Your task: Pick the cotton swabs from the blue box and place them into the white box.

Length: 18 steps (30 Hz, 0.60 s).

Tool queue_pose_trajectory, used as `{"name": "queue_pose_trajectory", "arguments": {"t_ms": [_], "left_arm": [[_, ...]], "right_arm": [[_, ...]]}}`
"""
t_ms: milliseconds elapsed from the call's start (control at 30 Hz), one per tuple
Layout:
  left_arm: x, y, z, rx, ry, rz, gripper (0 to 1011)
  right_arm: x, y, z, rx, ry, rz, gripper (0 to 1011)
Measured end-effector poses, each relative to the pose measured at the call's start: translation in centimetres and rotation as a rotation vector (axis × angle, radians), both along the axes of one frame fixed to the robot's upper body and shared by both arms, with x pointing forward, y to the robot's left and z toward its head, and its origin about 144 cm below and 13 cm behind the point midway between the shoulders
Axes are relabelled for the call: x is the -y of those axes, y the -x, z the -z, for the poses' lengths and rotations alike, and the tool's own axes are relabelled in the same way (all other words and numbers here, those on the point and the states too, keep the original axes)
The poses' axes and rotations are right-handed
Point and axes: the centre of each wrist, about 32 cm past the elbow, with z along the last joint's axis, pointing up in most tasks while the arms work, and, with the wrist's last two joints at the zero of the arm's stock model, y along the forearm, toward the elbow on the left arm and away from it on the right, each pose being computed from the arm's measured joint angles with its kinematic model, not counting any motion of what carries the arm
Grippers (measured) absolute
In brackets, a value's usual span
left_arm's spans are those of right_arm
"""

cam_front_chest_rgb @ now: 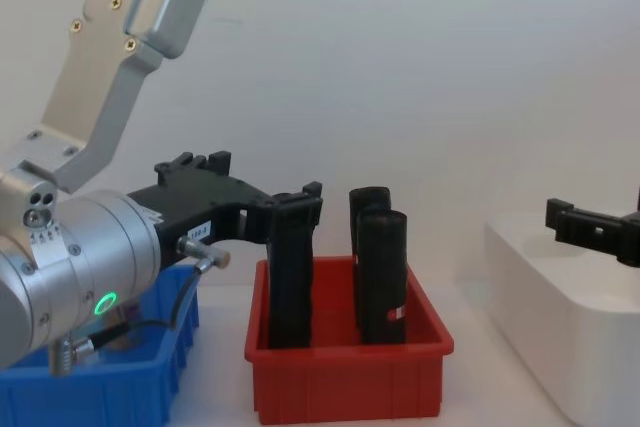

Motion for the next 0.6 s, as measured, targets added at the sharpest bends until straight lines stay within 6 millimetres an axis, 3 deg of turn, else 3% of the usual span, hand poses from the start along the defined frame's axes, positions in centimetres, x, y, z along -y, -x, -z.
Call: {"name": "queue_pose_trajectory", "arguments": {"t_ms": [600], "left_arm": [[-2.1,-1.9,0.0,-0.082,0.023,-0.060,1004]], "right_arm": [[0.0,0.0,0.0,0.000,0.000,0.000,1002]]}}
